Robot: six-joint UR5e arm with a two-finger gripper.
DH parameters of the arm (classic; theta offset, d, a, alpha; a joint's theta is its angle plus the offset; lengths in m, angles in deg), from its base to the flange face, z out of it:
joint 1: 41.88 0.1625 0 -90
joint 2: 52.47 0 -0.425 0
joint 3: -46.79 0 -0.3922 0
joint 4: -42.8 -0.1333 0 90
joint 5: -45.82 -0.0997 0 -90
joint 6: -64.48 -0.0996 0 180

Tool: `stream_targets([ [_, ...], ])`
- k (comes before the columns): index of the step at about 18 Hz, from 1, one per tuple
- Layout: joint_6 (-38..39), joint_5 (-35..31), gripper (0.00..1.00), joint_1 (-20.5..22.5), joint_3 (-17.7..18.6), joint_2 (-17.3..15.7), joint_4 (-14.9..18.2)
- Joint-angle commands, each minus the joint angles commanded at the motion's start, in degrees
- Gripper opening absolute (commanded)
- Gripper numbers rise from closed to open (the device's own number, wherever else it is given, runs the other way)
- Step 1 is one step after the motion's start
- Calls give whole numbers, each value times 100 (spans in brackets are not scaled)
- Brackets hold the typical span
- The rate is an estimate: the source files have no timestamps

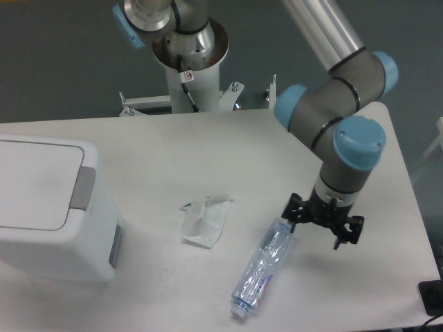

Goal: Open the trash can
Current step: 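Lower the gripper toward the table beside the water bottle, then swing the gripper over to the trash can lid edge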

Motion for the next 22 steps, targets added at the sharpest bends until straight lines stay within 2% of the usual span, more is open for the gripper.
stream_targets([
  [2,704,379,100,-167,-17,-123,-9],
  [4,1250,494,100,-395,-18,-316,0],
  [10,2130,688,100,-1002,-9,-800,114],
  [14,2263,688,100,-1380,-61,-976,526],
  [17,2254,706,100,-1512,-62,-1117,782],
  [22,2263,706,100,-1775,-17,-1319,809],
])
